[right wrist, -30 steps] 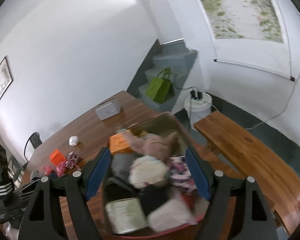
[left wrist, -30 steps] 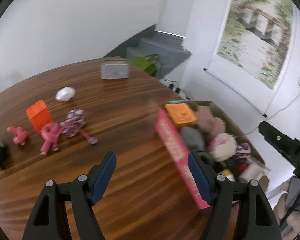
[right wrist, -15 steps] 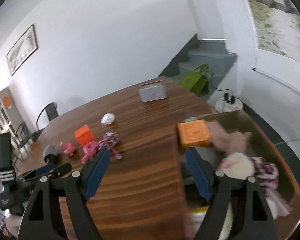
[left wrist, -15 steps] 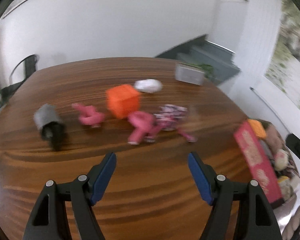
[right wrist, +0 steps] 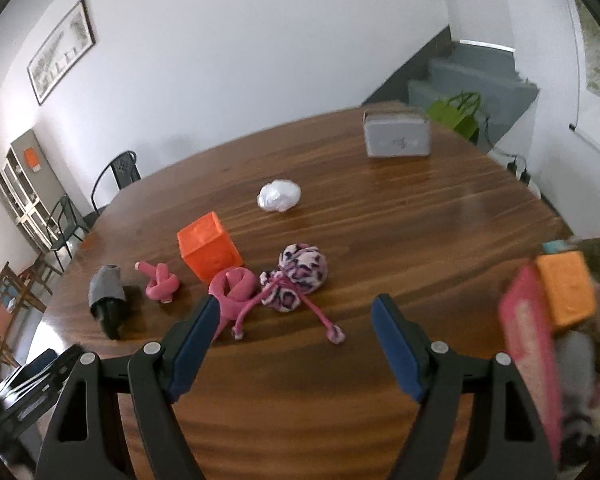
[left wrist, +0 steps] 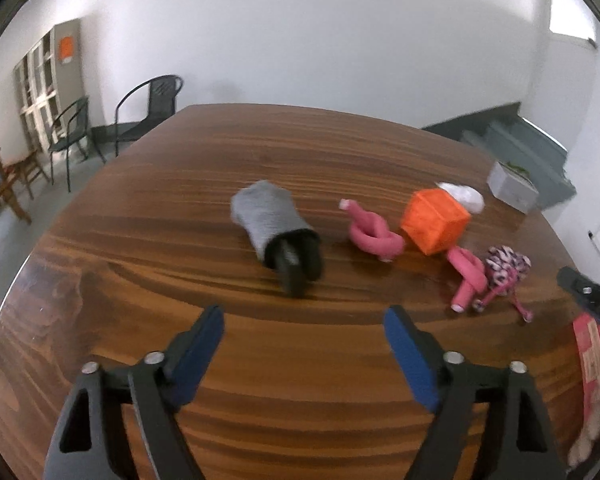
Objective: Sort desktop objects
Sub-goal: 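Grasp the pink-leopard plush toy with the right gripper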
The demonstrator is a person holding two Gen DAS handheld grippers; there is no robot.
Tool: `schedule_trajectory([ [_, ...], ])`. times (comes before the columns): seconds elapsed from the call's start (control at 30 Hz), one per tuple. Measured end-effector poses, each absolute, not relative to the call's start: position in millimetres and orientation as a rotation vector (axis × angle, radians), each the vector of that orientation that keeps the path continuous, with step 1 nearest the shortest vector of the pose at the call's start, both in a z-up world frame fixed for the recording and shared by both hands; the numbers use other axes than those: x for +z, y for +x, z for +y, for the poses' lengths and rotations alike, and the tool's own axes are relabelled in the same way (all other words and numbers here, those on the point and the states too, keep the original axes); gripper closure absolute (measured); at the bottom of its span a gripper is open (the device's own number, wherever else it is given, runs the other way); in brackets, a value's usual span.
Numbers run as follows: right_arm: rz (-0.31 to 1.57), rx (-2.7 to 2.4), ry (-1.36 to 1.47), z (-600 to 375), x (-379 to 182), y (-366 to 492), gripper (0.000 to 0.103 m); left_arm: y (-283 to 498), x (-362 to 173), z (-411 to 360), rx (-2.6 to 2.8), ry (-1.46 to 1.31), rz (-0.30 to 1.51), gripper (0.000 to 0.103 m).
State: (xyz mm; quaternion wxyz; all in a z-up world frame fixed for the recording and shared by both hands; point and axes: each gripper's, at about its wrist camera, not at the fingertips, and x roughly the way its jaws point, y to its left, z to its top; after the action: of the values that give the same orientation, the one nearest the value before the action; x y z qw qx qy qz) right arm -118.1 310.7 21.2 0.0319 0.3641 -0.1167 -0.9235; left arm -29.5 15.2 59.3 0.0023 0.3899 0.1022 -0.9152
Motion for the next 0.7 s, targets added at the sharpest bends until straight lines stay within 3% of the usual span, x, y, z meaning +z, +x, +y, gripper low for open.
schedule_trajectory([
  [0.43, -0.338, -2.866, 1.304, 296, -19, -193, 0.022, -37, 51, -19, -2.774, 1.243, 0.428, 0.017],
  [0.7, -0.287, -2.836, 1.356, 294, -33, -203, 0.032, -43, 41, -25, -2.718, 1.277, 0.47, 0.017],
])
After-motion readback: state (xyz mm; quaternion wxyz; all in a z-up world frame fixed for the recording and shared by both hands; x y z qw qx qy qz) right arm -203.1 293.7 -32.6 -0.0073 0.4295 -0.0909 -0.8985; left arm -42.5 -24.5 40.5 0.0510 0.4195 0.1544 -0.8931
